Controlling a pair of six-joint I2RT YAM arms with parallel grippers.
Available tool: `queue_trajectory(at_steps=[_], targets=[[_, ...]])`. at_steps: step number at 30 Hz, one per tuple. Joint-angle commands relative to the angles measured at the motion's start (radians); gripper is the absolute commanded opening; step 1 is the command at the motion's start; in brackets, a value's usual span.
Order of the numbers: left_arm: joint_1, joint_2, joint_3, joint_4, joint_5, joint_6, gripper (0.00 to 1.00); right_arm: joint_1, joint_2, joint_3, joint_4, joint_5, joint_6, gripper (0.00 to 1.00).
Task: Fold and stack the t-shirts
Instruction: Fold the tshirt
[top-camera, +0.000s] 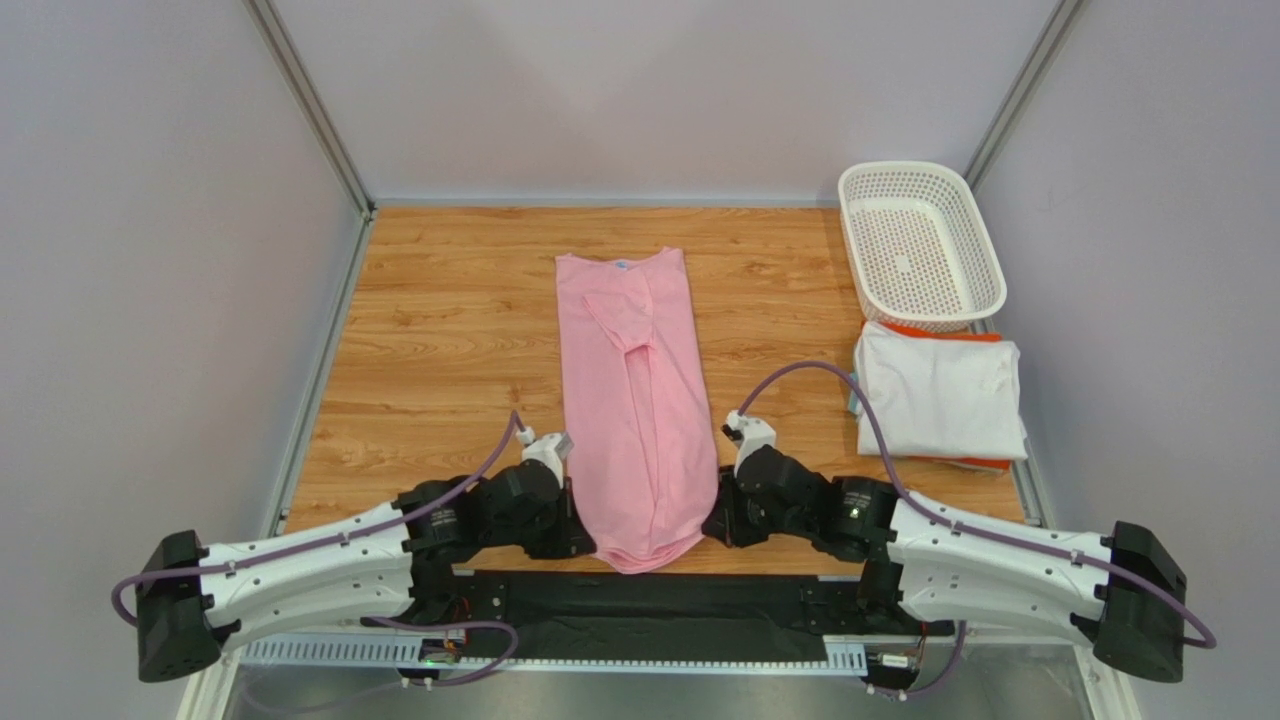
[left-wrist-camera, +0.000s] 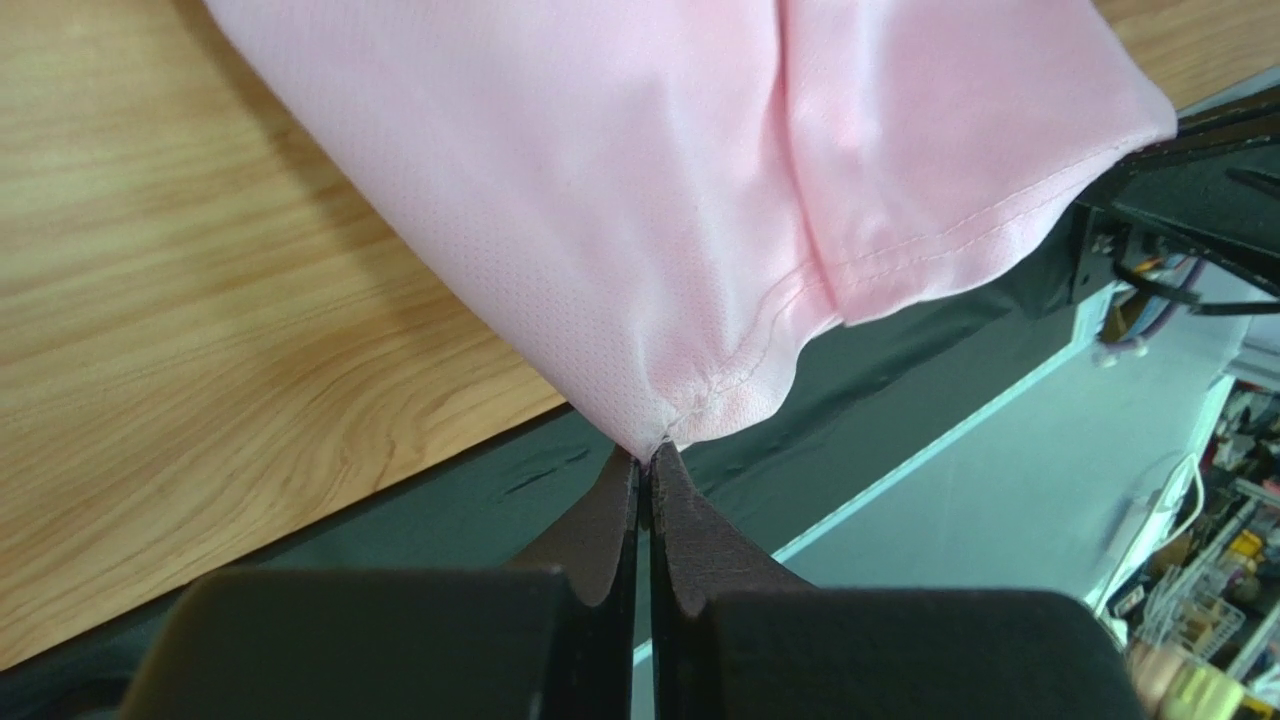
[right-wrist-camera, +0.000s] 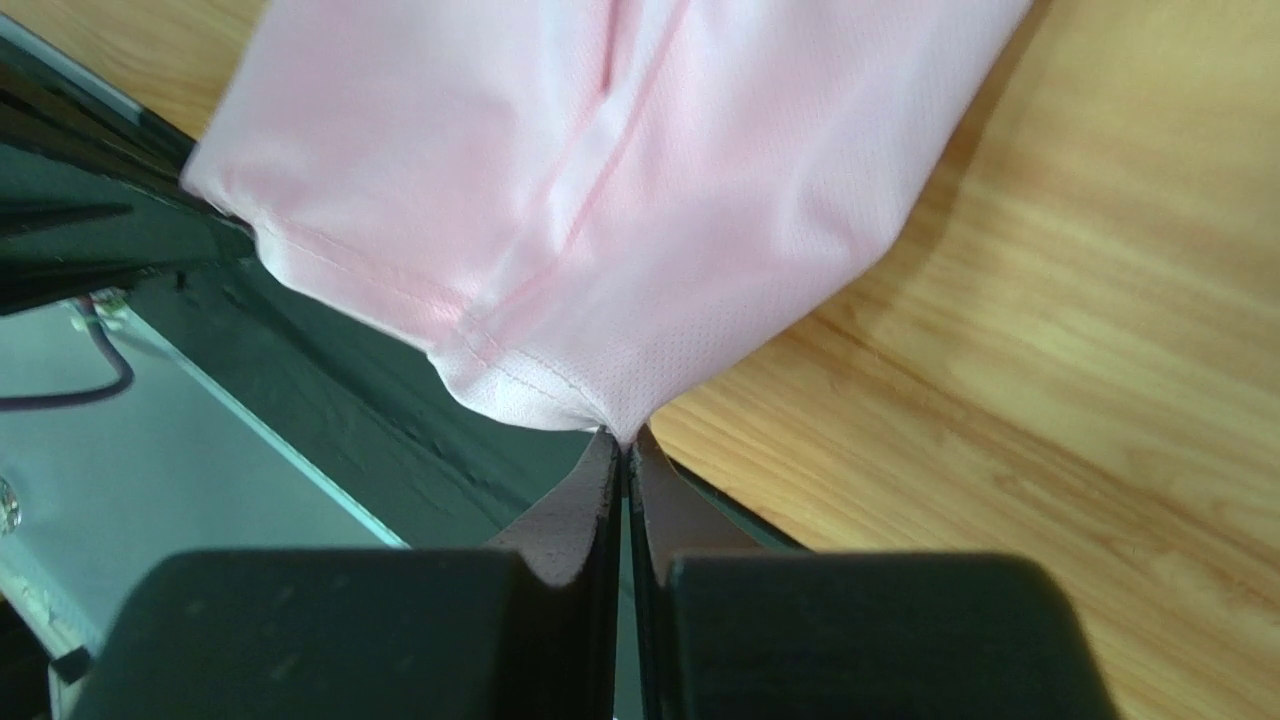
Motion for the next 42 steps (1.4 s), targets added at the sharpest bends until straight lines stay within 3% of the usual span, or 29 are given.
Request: queue_trajectory(at_steps=[1,6,18,27,42], targets=[[0.060,0.033,0.086,-0.011,-0.033,0.063,0.00,-0.008,0.034,0.113,0.012,0.118,-0.072,0.00],[0.154,0.080,0.162,-0.015,-0.049,0.164,0.00,-0.096,0.113,0.223,0.020,0.149,-0.162,0.00],[0.397,0.188,0.339,0.026,-0.030,0.327,0.00,-0.329,0.314,0.464,0.076,0.014,-0.342,0.00],[0.591,0.390,0.466,0.121,0.074,0.445,0.00,-0.447,0.503,0.619,0.102,-0.039,-0.408,0.00],[0.756,0.732,0.623,0.209,0.169,0.551,0.00,-0.567,0.799,0.820,0.116,-0.138,-0.464,0.00]])
